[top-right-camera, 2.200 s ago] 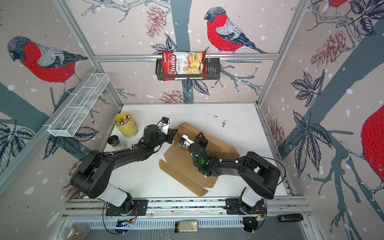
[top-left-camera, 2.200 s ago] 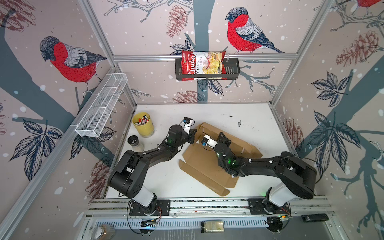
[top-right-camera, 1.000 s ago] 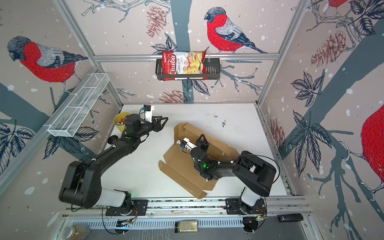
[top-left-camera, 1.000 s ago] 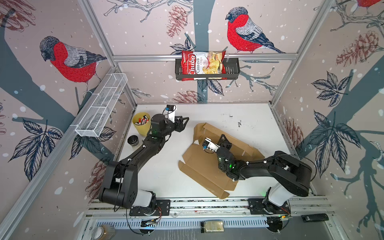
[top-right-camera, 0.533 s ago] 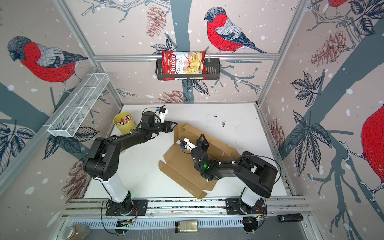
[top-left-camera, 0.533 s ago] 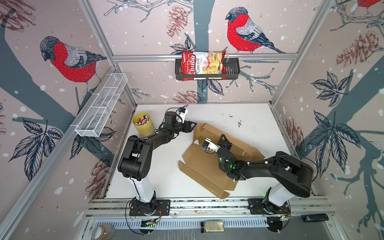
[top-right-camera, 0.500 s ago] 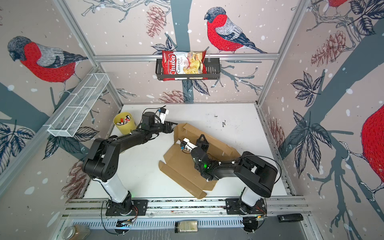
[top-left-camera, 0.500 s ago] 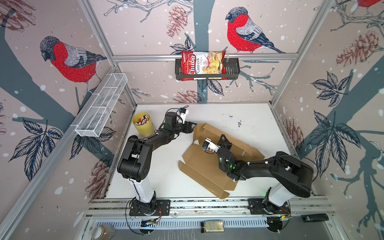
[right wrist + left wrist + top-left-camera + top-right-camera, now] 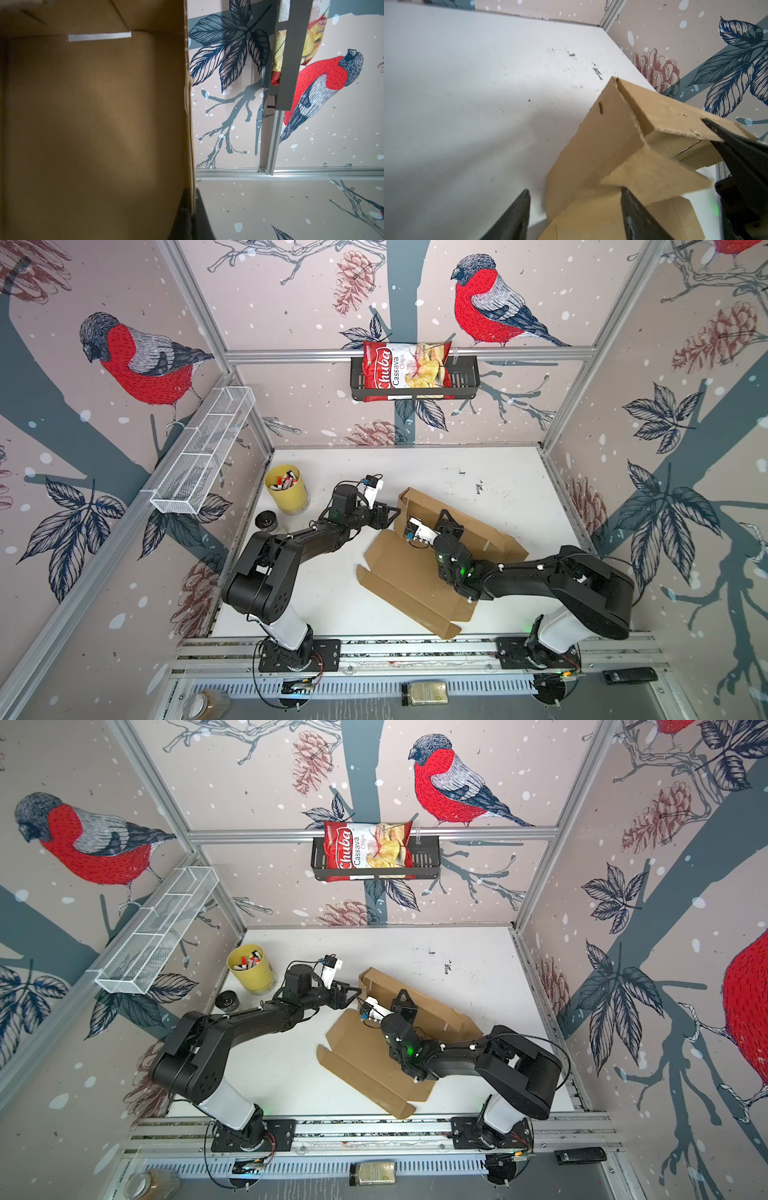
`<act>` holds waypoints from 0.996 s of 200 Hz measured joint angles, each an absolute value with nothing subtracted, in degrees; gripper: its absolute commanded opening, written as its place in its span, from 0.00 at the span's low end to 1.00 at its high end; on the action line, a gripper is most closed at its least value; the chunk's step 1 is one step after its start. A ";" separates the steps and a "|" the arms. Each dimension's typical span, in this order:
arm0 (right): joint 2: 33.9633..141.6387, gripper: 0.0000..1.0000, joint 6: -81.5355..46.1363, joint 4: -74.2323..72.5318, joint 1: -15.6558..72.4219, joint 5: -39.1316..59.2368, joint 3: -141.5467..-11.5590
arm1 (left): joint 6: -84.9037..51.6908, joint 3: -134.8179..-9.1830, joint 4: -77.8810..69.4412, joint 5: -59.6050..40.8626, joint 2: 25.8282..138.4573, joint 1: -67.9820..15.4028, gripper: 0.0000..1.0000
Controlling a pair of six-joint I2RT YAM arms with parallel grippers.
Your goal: Fold the paper box
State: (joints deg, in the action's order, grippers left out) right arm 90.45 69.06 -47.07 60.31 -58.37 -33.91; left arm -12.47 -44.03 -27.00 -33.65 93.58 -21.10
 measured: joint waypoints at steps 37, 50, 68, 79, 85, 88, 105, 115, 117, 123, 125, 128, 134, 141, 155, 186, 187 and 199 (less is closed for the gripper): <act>90.37 0.00 68.29 -45.95 60.34 -58.37 -34.24 | -9.17 -45.01 -27.97 -33.15 94.96 -21.82 0.68; 90.37 0.00 67.77 -45.69 60.34 -58.37 -34.39 | -8.14 -45.43 -28.05 -32.77 95.29 -21.85 0.68; 90.26 0.00 67.42 -44.97 60.34 -58.15 -34.63 | -6.70 -45.69 -28.91 -32.18 95.94 -21.87 0.68; 89.95 0.00 67.09 -44.29 60.34 -57.95 -34.83 | -5.74 -45.69 -29.91 -31.55 96.40 -21.91 0.68; 89.71 0.00 66.74 -43.75 60.34 -57.63 -34.96 | -5.50 -45.69 -30.48 -31.46 96.68 -21.91 0.68; 89.60 0.00 66.52 -43.44 60.34 -57.45 -35.03 | -5.28 -45.69 -30.70 -31.44 96.86 -21.91 0.68; 88.97 0.00 65.71 -41.87 60.34 -56.64 -35.33 | -3.86 -45.69 -31.97 -31.38 97.76 -21.91 0.67; 88.64 0.00 65.45 -41.32 60.34 -56.25 -35.35 | -2.85 -45.69 -32.40 -31.29 98.28 -21.91 0.65; 88.60 0.00 65.41 -41.21 60.34 -56.16 -35.38 | -2.81 -45.69 -32.47 -31.29 98.35 -21.91 0.65; 88.47 0.00 65.32 -40.75 60.34 -55.99 -35.44 | -2.52 -45.69 -32.86 -31.29 98.65 -21.91 0.63; 88.44 0.00 65.23 -40.60 60.34 -55.92 -35.46 | -2.44 -45.69 -33.04 -31.29 98.74 -21.91 0.63; 88.40 0.00 65.08 -40.49 60.34 -55.90 -35.48 | -2.33 -45.69 -33.32 -31.29 98.91 -21.91 0.62; 88.36 0.00 64.84 -40.21 60.34 -55.77 -35.51 | -1.91 -45.69 -33.87 -31.31 99.18 -21.91 0.61; 88.33 0.00 64.58 -40.05 60.34 -55.70 -35.53 | -1.50 -45.69 -34.48 -31.31 99.53 -21.93 0.60; 88.33 0.00 64.34 -39.86 60.34 -55.66 -35.59 | -1.45 -45.69 -35.53 -31.31 100.14 -22.22 0.58; 88.31 0.00 64.16 -39.33 60.38 -55.48 -35.79 | -1.23 -45.52 -37.45 -28.82 101.12 -23.92 0.54; 88.31 0.00 64.14 -39.31 60.38 -55.48 -35.81 | -1.23 -45.52 -37.47 -28.64 101.16 -24.01 0.54; 88.31 0.00 64.12 -38.87 60.40 -55.29 -36.01 | -1.23 -45.47 -38.06 -27.73 101.49 -24.95 0.51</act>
State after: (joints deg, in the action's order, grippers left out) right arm 88.31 64.12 -38.87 60.40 -55.29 -36.01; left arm -1.23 -45.47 -38.06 -27.73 101.49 -24.95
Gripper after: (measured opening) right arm 0.053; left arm 0.535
